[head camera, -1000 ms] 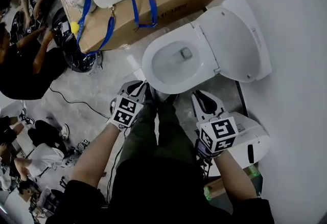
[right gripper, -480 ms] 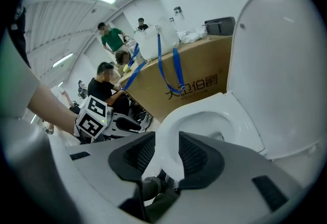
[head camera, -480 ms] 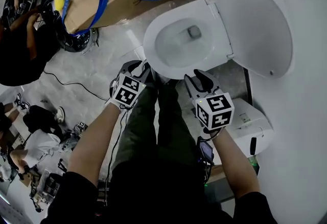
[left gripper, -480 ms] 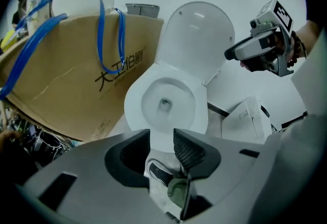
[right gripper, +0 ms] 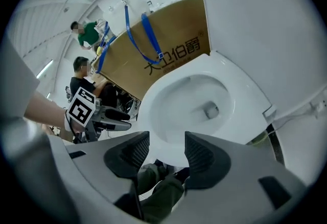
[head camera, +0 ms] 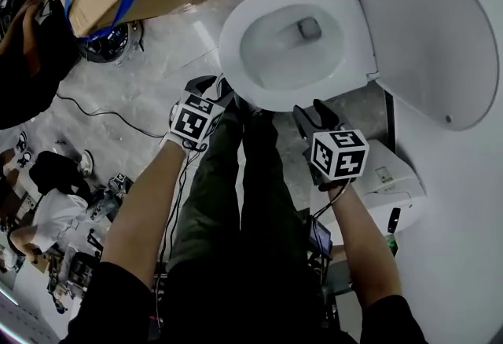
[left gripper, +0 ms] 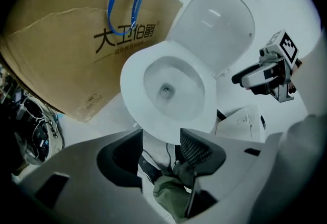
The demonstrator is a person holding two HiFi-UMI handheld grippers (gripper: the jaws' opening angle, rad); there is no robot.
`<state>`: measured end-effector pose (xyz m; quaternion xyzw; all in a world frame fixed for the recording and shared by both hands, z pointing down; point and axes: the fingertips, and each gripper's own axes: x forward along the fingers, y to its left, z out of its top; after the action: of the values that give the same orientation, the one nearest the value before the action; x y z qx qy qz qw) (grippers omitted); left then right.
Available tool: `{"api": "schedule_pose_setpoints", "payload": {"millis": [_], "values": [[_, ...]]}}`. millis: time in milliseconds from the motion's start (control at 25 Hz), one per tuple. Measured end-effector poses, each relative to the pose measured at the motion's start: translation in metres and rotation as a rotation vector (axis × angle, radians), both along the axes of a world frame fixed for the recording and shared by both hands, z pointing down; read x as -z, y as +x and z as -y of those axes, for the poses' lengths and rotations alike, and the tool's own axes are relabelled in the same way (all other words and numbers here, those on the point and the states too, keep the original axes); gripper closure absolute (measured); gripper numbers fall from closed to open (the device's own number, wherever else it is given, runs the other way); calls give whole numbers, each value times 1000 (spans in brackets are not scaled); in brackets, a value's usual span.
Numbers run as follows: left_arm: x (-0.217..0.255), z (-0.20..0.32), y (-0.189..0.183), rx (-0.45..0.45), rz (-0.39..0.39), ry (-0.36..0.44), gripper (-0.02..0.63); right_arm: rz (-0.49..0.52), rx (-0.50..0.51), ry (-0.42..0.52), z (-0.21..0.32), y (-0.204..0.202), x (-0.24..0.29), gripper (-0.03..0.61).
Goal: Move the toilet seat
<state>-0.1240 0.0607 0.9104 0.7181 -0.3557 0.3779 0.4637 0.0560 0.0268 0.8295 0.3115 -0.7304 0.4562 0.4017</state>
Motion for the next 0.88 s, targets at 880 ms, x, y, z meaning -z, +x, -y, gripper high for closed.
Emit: {"api": "schedule_pose_setpoints", "payload": {"millis": [880], "values": [[-55, 6, 15, 72, -32, -54, 374, 32, 25, -10, -30, -6, -25, 364]]}}
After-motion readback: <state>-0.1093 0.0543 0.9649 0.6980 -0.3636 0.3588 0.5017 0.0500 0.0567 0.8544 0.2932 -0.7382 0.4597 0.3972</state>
